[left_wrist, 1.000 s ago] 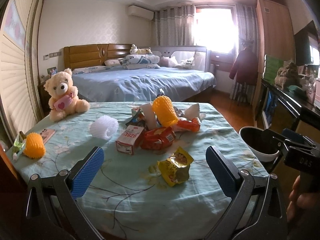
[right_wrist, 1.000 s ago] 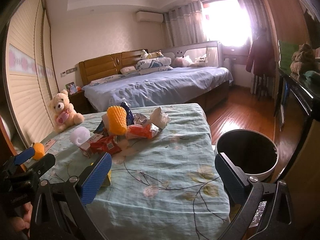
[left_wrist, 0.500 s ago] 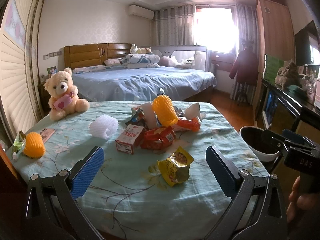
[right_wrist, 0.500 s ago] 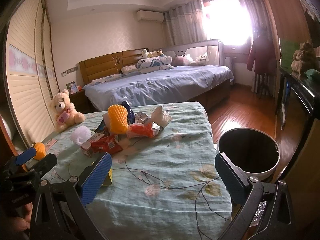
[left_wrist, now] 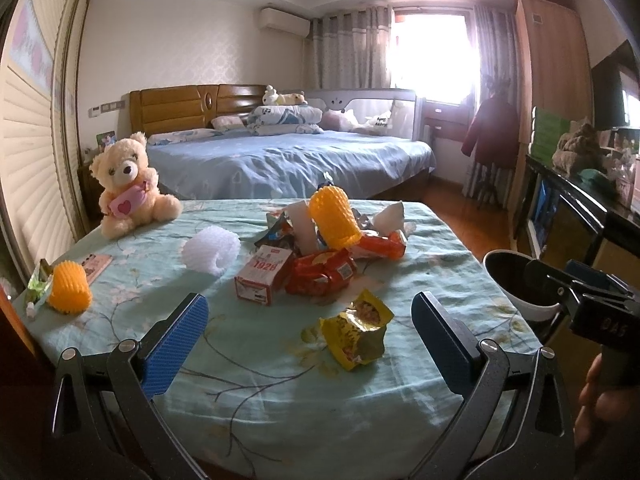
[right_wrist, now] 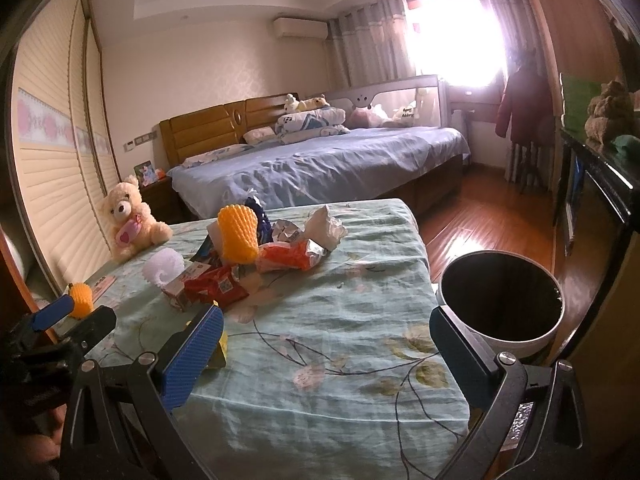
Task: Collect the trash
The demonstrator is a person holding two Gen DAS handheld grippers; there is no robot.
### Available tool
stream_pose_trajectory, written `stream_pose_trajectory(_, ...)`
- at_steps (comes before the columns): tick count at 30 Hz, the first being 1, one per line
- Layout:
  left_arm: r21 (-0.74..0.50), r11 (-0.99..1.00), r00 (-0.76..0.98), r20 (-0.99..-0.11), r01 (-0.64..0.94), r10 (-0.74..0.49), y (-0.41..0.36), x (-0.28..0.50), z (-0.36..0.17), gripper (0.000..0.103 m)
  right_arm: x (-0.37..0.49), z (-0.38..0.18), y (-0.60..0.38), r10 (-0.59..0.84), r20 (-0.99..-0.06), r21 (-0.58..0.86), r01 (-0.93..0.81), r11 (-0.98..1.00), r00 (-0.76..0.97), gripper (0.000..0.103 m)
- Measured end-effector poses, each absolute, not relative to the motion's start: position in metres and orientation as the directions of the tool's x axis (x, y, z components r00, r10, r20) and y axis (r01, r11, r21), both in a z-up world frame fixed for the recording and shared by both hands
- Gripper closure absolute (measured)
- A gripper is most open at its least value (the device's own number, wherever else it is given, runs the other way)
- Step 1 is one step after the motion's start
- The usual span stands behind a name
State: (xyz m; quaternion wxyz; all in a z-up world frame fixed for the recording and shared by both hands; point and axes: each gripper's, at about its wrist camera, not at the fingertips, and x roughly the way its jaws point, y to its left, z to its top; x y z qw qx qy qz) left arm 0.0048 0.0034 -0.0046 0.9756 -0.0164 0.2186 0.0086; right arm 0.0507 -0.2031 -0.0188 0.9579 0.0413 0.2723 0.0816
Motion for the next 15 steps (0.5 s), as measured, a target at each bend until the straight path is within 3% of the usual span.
stream_pose_trajectory(15,-0.052,0.996,0.874,-0.484,-0.067,0.034,0.029,0.022,-0.025,0.001,0.067,-0.037,-0.181,0.258,-0.585,0.171,-0.195,0.966,0.769,0.0)
